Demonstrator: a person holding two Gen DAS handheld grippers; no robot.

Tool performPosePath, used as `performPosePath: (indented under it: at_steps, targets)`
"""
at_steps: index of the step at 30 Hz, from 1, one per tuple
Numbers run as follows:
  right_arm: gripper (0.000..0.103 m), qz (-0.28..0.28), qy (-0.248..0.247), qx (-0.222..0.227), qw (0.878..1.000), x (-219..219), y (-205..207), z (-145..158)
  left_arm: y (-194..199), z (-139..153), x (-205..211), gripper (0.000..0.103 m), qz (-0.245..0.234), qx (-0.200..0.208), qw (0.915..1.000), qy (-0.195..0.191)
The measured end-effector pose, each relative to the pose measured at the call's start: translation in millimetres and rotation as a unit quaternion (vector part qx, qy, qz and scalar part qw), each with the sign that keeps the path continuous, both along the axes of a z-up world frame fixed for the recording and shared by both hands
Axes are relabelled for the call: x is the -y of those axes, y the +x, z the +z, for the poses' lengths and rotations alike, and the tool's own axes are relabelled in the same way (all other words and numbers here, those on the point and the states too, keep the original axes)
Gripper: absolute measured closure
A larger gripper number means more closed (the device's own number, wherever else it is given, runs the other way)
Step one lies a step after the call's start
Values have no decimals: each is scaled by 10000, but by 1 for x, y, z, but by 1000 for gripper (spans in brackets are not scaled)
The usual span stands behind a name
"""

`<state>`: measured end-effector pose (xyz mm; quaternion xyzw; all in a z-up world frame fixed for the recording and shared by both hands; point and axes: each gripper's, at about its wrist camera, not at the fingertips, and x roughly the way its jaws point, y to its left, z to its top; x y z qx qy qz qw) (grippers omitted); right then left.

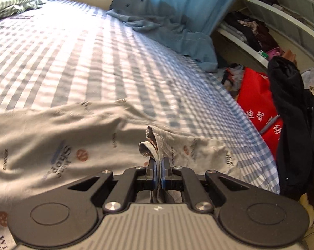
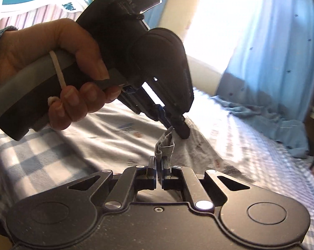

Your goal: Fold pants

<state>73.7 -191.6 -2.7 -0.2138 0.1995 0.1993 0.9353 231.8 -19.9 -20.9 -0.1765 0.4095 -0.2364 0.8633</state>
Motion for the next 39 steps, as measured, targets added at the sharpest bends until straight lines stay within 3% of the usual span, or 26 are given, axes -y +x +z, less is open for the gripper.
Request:
performPosePath:
  at_steps: [4, 9, 10, 12, 13, 15, 17, 21, 22, 27, 29, 32, 35, 38, 39]
  targets:
    - [100, 11, 51, -270, 9996, -21, 7, -16, 4, -21, 1, 98, 81, -101, 9995, 272]
    - [98, -47, 194, -390, 9990, -16, 9, -26, -3, -31, -5, 94, 103, -26, 9991, 405]
    - [94, -55, 206, -377, 9991, -14, 9, -28, -3, -31, -5, 92, 120, -10, 9990, 429]
    - [87, -88, 280, -335, 9990, -4, 10, -26, -5, -29, -8, 69, 157, 16, 9987, 489]
    - [77, -109, 333, -313, 9989, -1, 9, -25, -7, -27, -8, 62, 197, 50, 9985, 515]
    - [57, -204, 439, -238, 9985, 10, 7, -25, -11, -22, -10, 33, 350, 159, 9972, 647]
    - [31, -361, 530, -135, 9979, 20, -3, -25, -18, -16, -9, 24, 487, 408, 9943, 856]
    - [6, -879, 683, 182, 9936, 50, -19, -22, -31, -7, 4, 2, 708, 951, 9828, 1414]
    - [1, -1052, 682, 272, 9917, 59, -21, -22, -32, -7, 11, 1, 696, 1083, 9797, 1534]
    - [1, -2222, 790, 517, 9704, 114, -4, -21, -30, -15, 44, 0, 744, 1447, 9651, 2053]
    - [1, -2588, 755, 598, 9611, 133, 10, -21, -25, -24, 53, 0, 871, 1411, 9595, 2276]
    - [1, -2796, 696, 640, 9555, 158, 38, -22, -16, -42, 54, 1, 1120, 1027, 9608, 2319]
    - [1, -2985, 126, 616, 9523, 169, 69, -29, -16, -45, 43, 0, 1234, 945, 9682, 1963]
    - [1, -3515, -678, 525, 9323, 178, 88, -46, -18, -46, 40, 0, 1280, 955, 9682, 1927]
    - [1, -3595, -728, 448, 9292, 184, 90, -55, -18, -46, 42, 0, 1271, 952, 9671, 1985]
